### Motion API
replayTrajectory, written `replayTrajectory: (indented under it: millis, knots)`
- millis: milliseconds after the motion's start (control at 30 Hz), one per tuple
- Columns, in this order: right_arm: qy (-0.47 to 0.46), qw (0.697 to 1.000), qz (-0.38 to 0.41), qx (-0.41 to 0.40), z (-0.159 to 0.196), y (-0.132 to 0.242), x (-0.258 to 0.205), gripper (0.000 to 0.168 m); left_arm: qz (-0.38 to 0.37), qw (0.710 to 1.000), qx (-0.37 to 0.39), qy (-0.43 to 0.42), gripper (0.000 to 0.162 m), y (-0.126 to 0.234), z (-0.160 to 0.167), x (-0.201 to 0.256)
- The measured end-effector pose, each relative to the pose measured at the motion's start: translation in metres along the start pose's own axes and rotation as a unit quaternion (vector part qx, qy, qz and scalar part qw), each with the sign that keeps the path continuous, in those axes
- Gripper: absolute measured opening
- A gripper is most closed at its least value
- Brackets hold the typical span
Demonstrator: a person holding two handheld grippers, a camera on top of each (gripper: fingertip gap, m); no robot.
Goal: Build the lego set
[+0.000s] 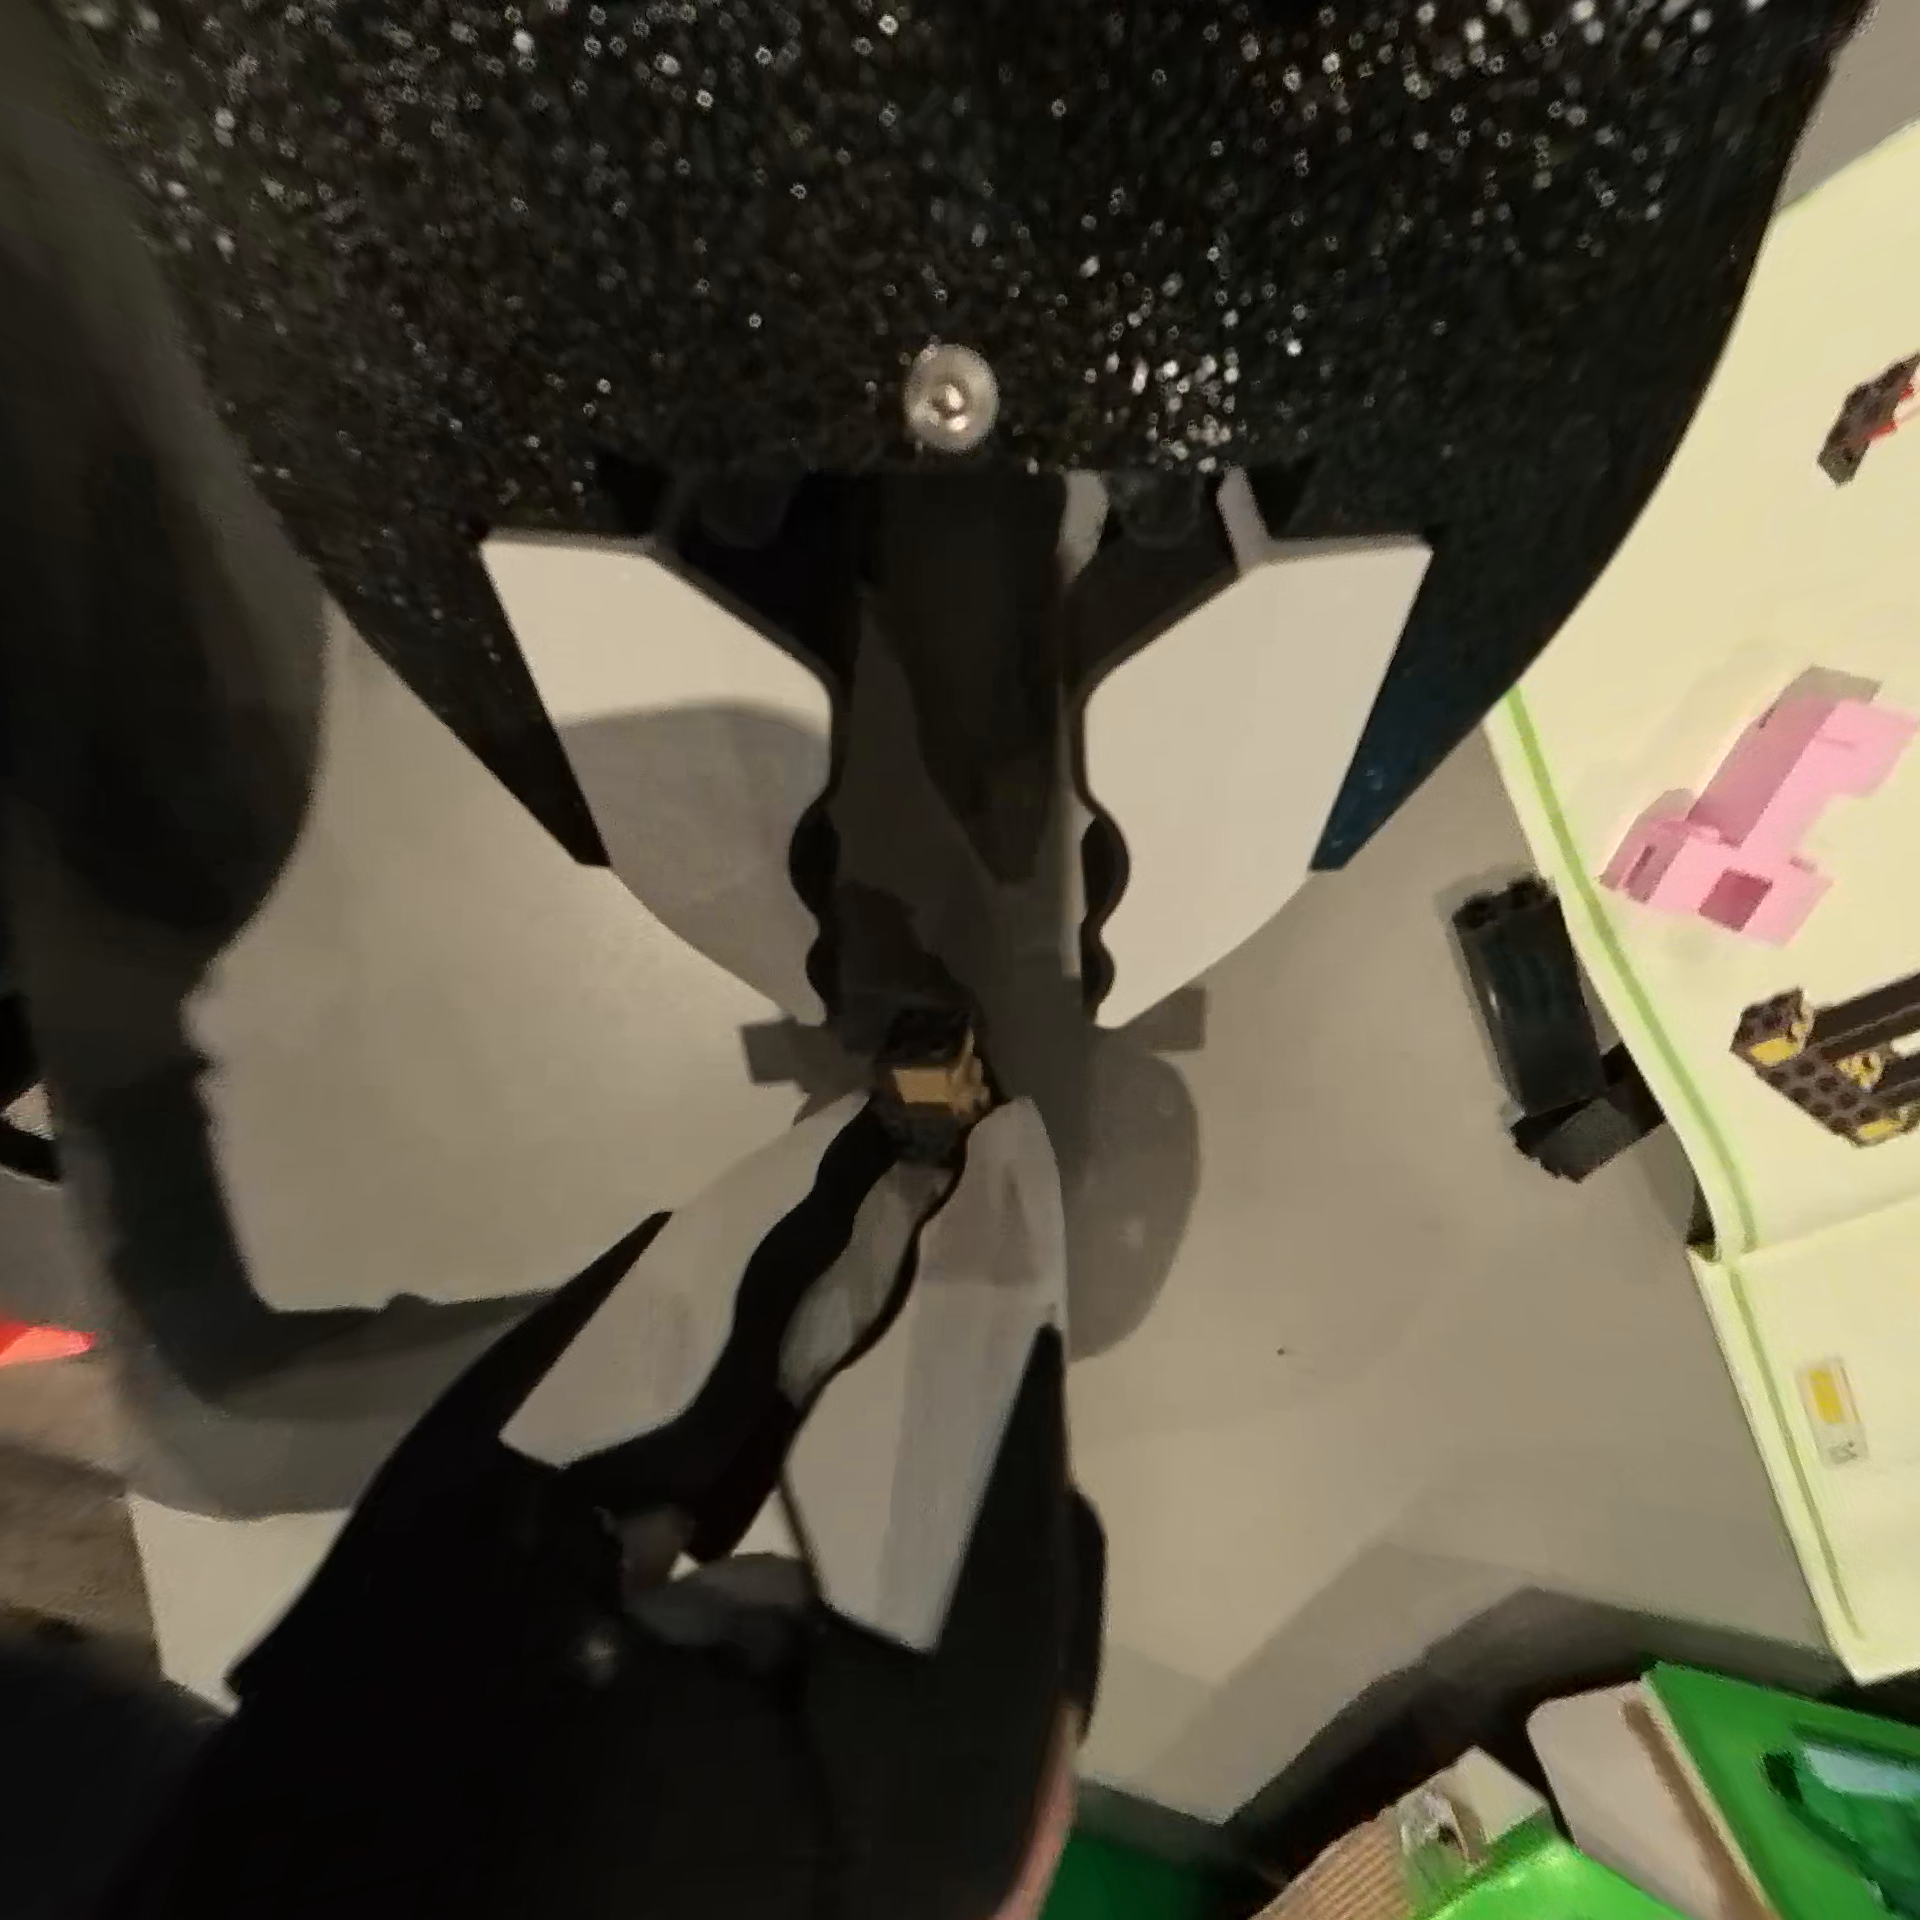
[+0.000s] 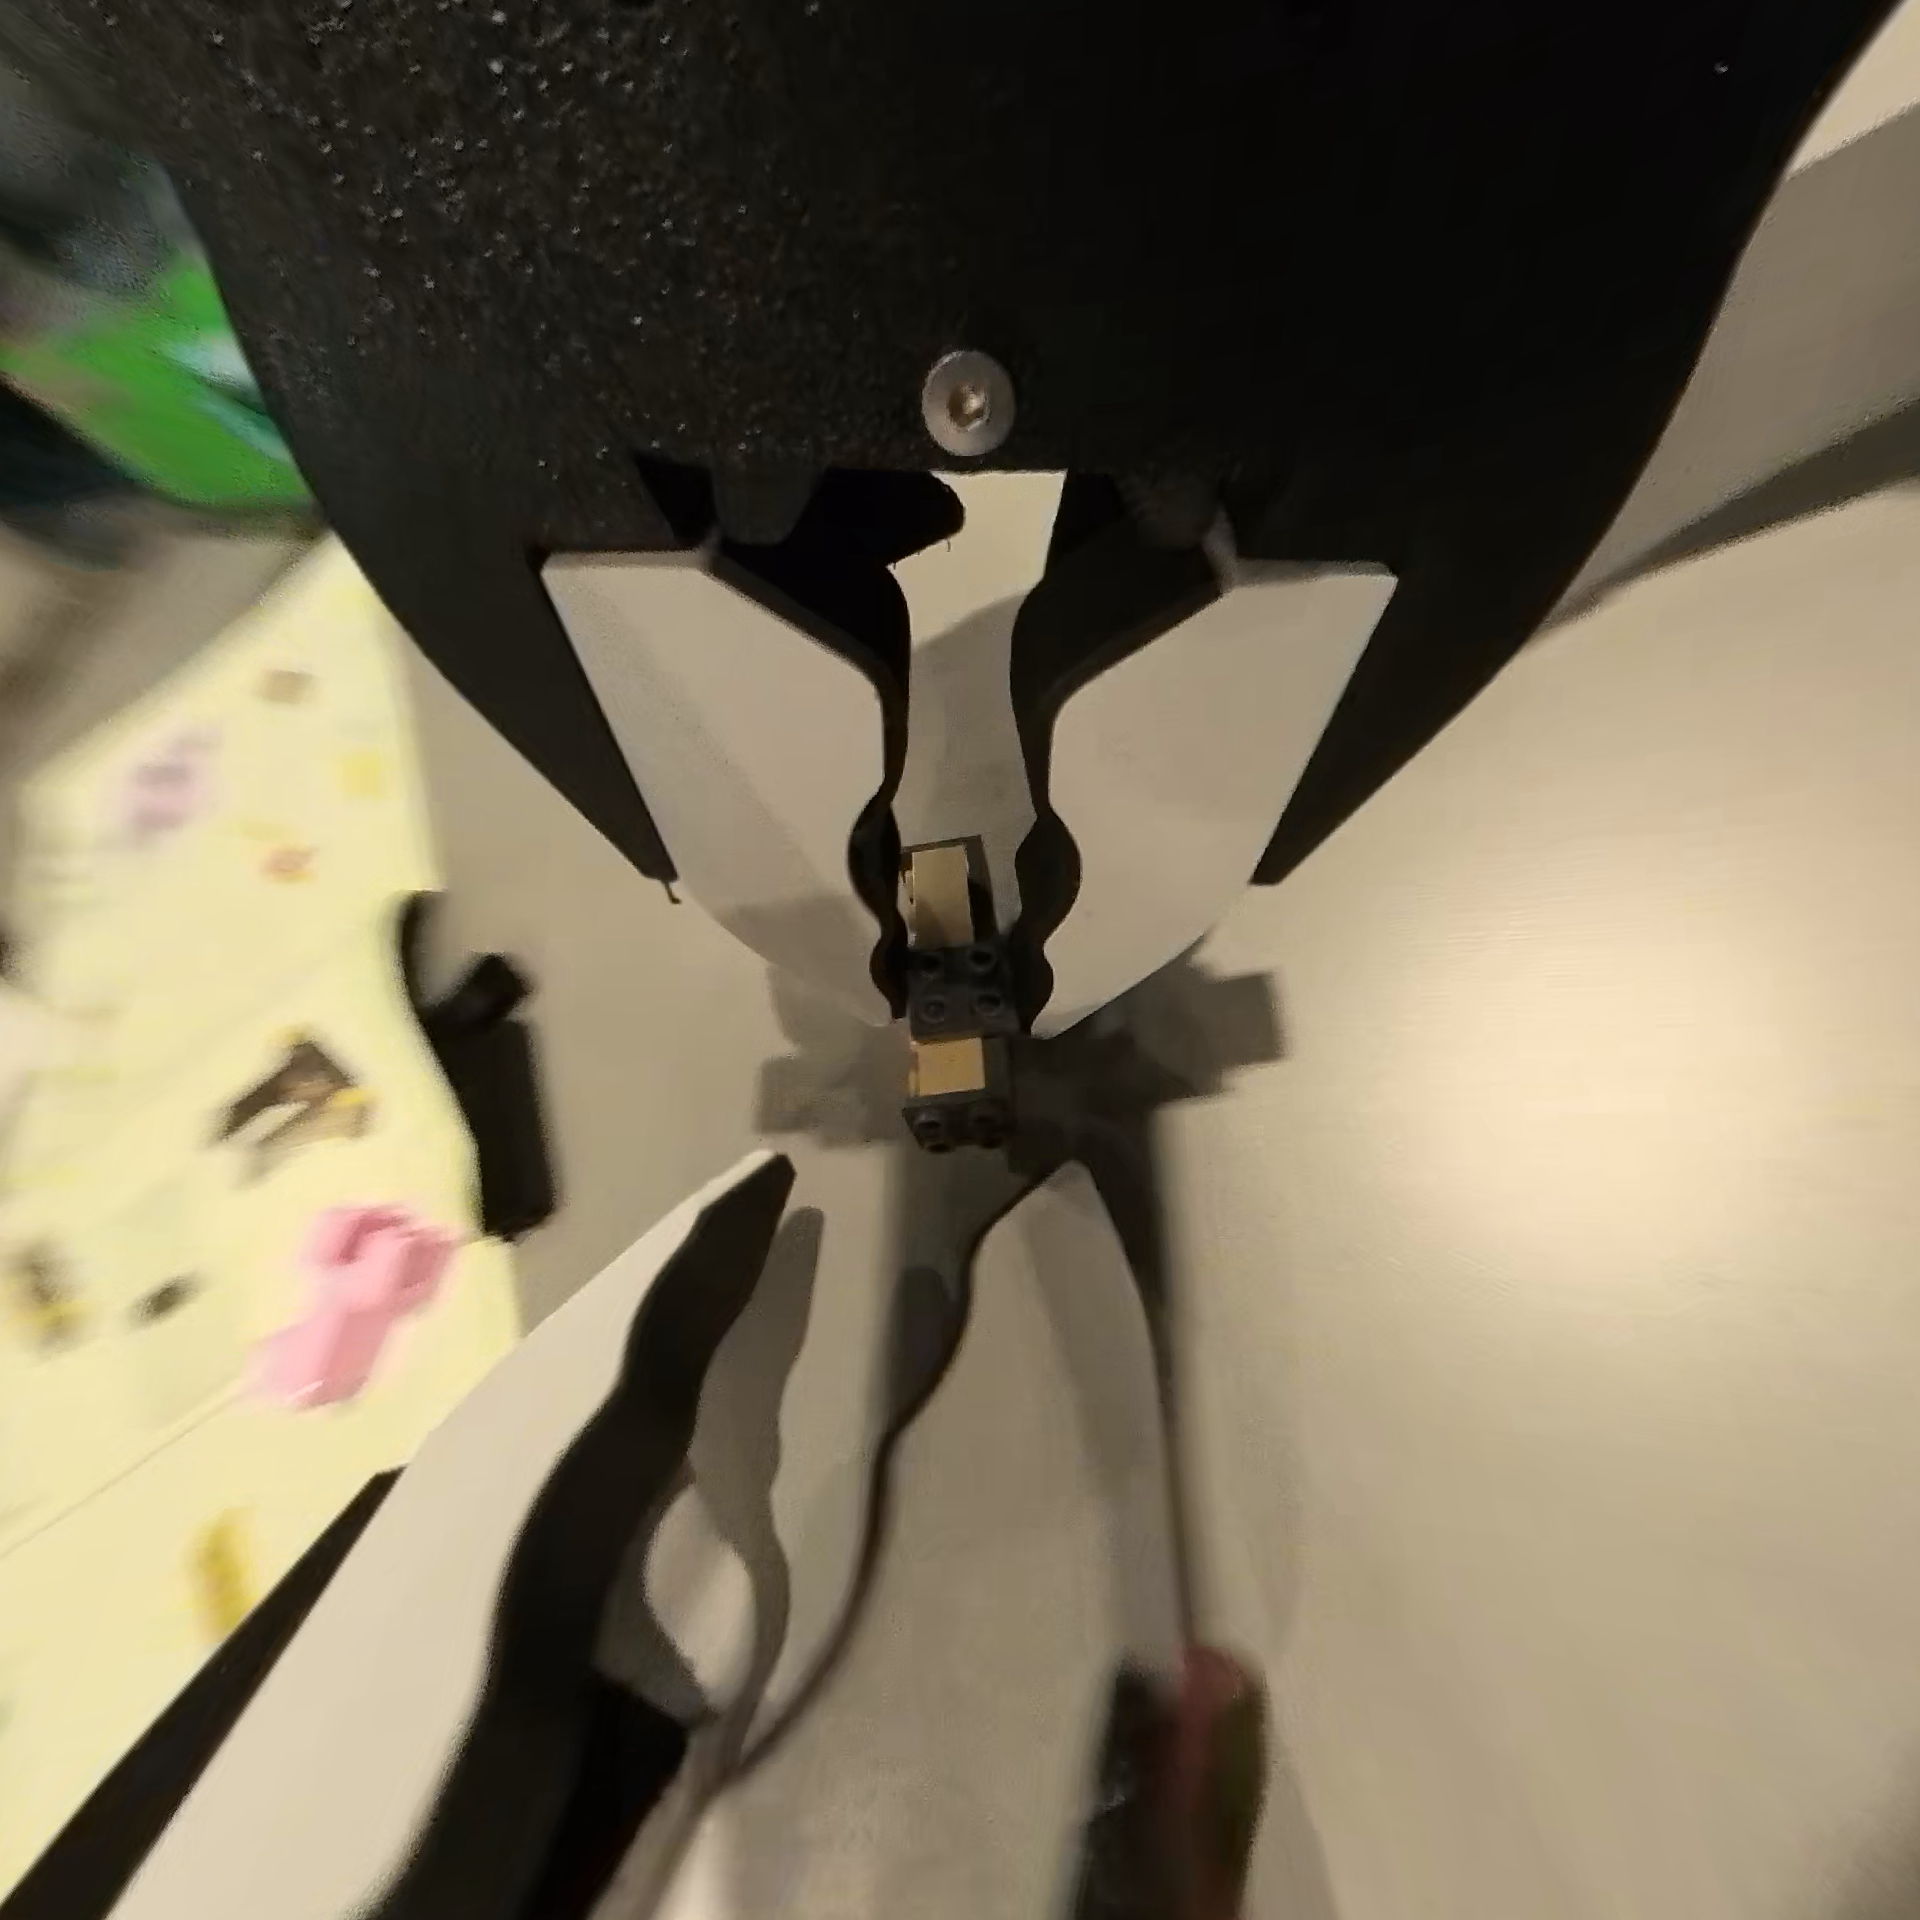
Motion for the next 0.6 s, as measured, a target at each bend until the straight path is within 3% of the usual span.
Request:
replayTrajectory:
  millis: [33, 267, 433, 600]
  knots:
    - [-0.017, 1.0, -0.017, 0.001, 0.0, 0.0, -0.001, 0.018, -0.001, 1.0, 0.0, -0.005, 0.042, -0.001, -0.001, 0.0]
    - [-0.13, 0.98, -0.134, 0.075, -0.014, 0.01, 0.001, 0.017, 0.011, 1.0, -0.004, -0.002, 0.035, -0.004, -0.007, 0.0]
    - [-0.119, 0.984, -0.129, 0.044, -0.008, 0.007, 0.007, 0.018, -0.005, 0.999, -0.035, -0.016, 0.035, 0.003, 0.0, -0.01]
    - [-0.14, 0.981, -0.123, 0.05, -0.009, 0.006, 0.002, 0.017, 0.03, 0.999, -0.037, -0.007, 0.035, 0.01, 0.002, -0.006]
Point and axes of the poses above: each gripper's, where its closed fingertips meet, y back along the fingers, z out of its underside, x = y × z across the jaws, the point moved 2 cm from there along y, back along the fingers, and after that the axes turned 10 degrees about x, right-handed, at the moved point
